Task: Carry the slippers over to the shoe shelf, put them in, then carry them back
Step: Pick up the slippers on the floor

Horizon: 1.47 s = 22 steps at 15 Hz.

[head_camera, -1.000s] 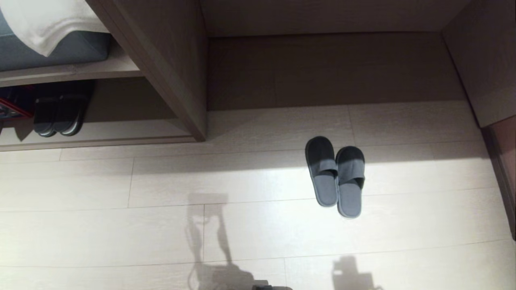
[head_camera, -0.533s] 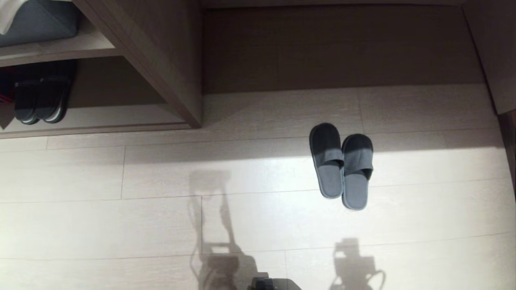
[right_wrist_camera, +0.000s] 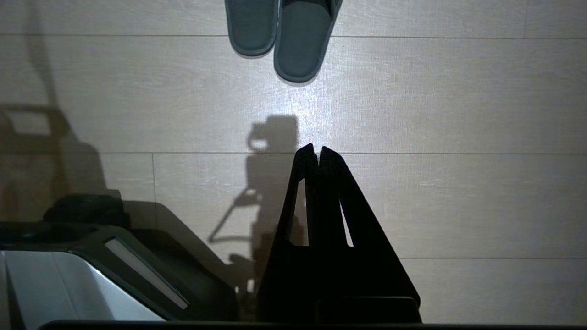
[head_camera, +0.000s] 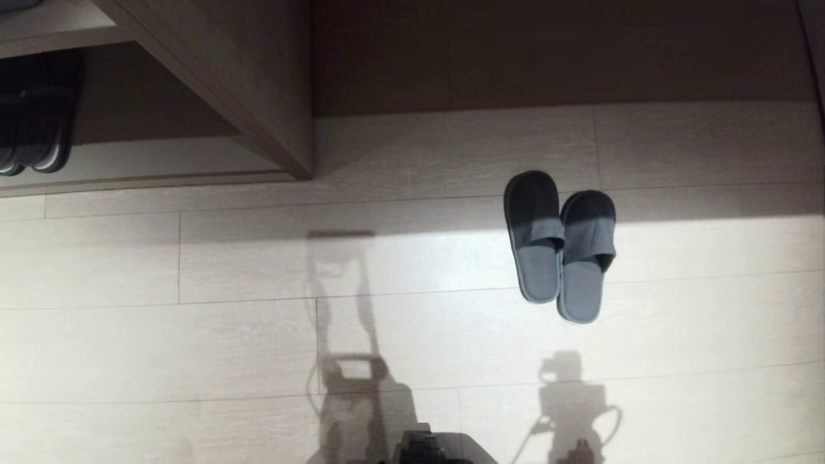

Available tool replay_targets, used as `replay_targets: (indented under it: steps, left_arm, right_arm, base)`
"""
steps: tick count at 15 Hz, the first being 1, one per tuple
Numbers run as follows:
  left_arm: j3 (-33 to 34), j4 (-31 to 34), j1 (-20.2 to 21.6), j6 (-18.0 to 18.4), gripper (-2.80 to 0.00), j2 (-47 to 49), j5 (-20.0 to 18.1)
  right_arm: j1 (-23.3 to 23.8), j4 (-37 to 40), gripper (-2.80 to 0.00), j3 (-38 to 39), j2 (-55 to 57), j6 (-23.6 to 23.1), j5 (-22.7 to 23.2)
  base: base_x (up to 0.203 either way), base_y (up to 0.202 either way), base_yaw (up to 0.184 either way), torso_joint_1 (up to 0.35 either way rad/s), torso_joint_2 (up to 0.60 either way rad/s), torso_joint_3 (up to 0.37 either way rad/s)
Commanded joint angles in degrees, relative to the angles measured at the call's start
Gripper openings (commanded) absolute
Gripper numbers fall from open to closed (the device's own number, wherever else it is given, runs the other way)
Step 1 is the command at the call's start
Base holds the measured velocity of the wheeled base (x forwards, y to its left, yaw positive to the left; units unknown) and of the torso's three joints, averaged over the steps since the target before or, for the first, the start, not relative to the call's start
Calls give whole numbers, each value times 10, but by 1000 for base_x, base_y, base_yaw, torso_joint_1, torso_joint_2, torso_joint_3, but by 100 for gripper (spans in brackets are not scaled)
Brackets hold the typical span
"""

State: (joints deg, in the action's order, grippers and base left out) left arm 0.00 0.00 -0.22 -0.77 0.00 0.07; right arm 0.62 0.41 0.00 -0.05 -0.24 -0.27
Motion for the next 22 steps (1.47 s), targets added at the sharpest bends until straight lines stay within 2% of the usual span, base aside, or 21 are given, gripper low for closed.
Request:
replay_targets:
  steps: [1, 22]
  left_arm:
    - [1, 0, 0, 0, -280, 1, 0]
    - [1, 0, 0, 0, -280, 1, 0]
  right_arm:
    - [0, 0, -280, 0, -1, 0, 0]
    - [0, 0, -280, 0, -1, 1, 0]
  base:
    - [0, 0, 0, 5, 2, -200]
    - [0, 0, 0, 2, 2, -183]
